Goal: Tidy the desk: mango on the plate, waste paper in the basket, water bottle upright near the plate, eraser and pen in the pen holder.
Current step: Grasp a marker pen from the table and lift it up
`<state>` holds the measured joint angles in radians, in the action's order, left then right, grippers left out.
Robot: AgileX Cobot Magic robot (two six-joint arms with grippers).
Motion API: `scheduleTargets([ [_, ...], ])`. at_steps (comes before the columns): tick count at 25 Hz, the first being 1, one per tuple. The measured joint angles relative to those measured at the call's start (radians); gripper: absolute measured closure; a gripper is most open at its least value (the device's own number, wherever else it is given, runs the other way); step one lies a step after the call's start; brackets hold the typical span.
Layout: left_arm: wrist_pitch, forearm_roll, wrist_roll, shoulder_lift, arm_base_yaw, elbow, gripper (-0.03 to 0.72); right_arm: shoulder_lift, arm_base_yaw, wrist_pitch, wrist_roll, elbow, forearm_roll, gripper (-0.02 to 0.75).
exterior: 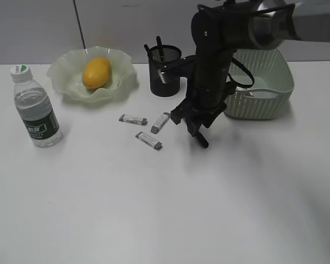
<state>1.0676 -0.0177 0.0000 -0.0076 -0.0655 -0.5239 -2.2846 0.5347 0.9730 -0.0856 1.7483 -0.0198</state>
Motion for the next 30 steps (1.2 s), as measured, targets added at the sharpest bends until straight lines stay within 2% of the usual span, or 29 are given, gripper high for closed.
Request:
scheduleTargets([
  [23,0.0,0.0,0.0,0.0,0.0,0.0,0.253,-0.075,-0.006,-0.018,0.003,0.003,-0.005,0.419],
  [26,0.0,0.0,0.0,0.0,0.0,0.0,0.253,-0.077,-0.007,-0.018,0.003,0.005,-0.001,0.479],
  [28,0.0,0.0,0.0,0.0,0.0,0.0,0.253,-0.077,-0.007,-0.016,0.013,0.01,-0.002,0.587],
  [30,0.0,0.0,0.0,0.0,0.0,0.0,0.253,-0.08,-0.007,-0.014,0.03,0.016,-0.006,0.601],
])
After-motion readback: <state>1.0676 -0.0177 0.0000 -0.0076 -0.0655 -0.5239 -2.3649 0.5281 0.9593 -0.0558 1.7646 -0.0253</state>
